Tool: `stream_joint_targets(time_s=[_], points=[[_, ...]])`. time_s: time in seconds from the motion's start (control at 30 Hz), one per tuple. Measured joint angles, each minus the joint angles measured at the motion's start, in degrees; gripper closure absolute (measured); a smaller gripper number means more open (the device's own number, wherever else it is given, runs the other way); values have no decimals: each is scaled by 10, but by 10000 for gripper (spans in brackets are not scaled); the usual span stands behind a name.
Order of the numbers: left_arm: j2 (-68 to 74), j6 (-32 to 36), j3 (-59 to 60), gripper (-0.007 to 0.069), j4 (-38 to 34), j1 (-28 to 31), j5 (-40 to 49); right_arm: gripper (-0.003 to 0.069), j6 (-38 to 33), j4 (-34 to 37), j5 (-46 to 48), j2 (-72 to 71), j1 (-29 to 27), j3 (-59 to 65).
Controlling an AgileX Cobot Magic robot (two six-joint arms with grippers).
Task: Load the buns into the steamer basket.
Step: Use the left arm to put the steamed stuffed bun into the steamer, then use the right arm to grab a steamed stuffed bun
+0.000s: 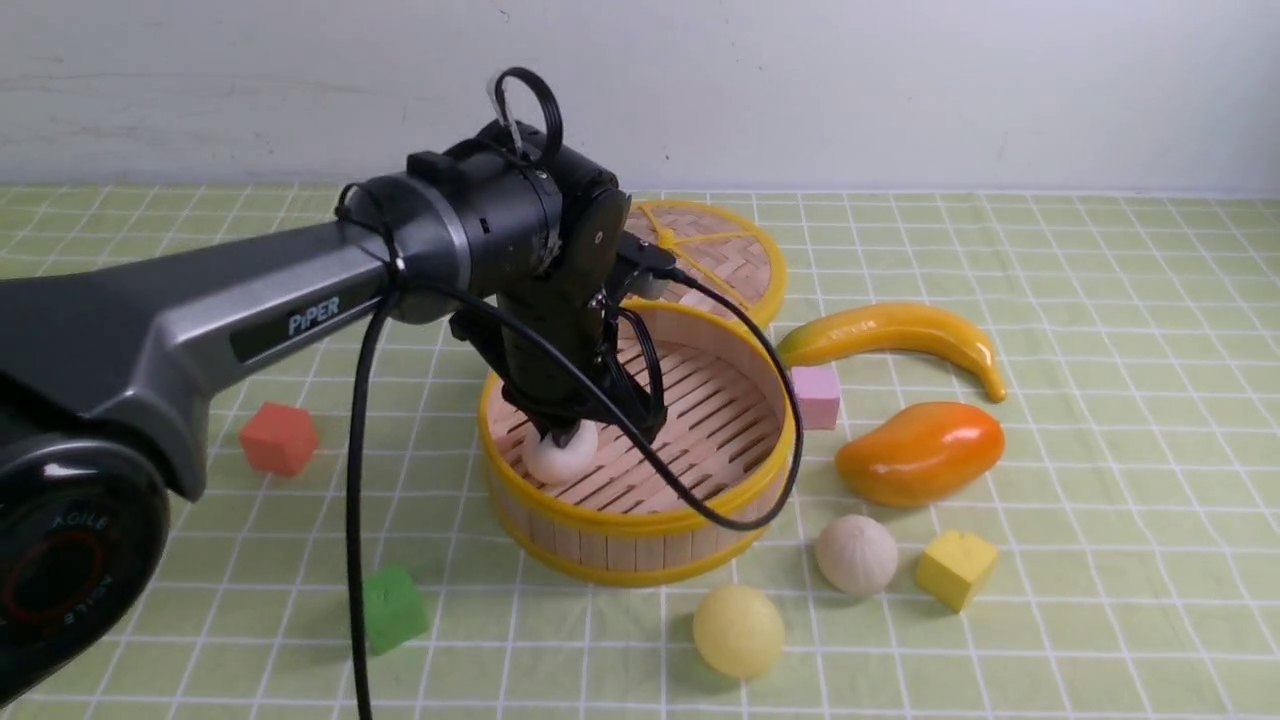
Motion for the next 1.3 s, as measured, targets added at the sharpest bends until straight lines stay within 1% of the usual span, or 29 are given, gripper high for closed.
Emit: stream_joint_targets(time_s=[0.07,0.13,0.2,0.27,0.3,0.33,0.37,0.4,0.43,0.47,0.5,0.57,0.67,0.73,0.77,0.8,0.83,0.87,0.93,0.97,1.0,1.1,1.13,1.17,1.3], points=[[0,-17,-1,587,1,0,-6,420,0,0,0,0,0,0],[0,-41,-2,547,1,0,-9,420,0,0,0,0,0,0],[0,-67,-2,476,1,0,-9,420,0,0,0,0,0,0],[0,-81,-2,383,1,0,-5,420,0,0,0,0,0,0],[0,-81,-2,372,1,0,-5,420,0,0,0,0,0,0],[0,-86,-2,290,1,0,3,420,0,0,0,0,0,0],[0,-87,-2,269,1,0,4,420,0,0,0,0,0,0],[0,-87,-3,194,1,0,20,420,0,0,0,0,0,0],[-1,-87,-3,186,1,0,22,420,0,0,0,0,0,0],[-5,-88,-3,134,-1,0,38,420,0,0,0,0,0,0],[-11,-88,-3,107,-4,0,50,420,0,0,0,0,0,0],[-30,-90,-3,81,-13,0,70,420,0,0,0,0,0,0],[-71,-92,-3,76,-27,0,88,420,0,0,0,0,0,0],[-129,-92,-3,102,-48,0,103,420,0,0,0,0,0,0],[-134,-92,-3,105,-50,0,104,420,0,0,0,0,0,0],[-162,-92,-3,132,-63,0,111,420,0,0,0,0,0,0],[-170,-92,-3,142,-66,0,113,420,0,0,0,0,0,0],[-202,-91,-3,199,-77,0,127,420,0,0,0,0,0,0],[-234,-85,1,279,-82,0,142,420,0,0,0,0,0,0],[-238,-84,3,289,-83,0,144,420,0,0,0,0,0,0],[-268,-82,16,379,-84,0,152,420,0,0,0,0,0,0],[-331,-80,60,564,-84,0,154,420,0,0,0,0,0,0],[-336,-80,64,575,-84,0,154,420,0,0,0,0,0,0],[-368,-80,93,633,-84,0,154,420,0,0,0,0,0,0],[-464,-97,187,638,-84,0,151,420,0,0,0,0,0,0]])
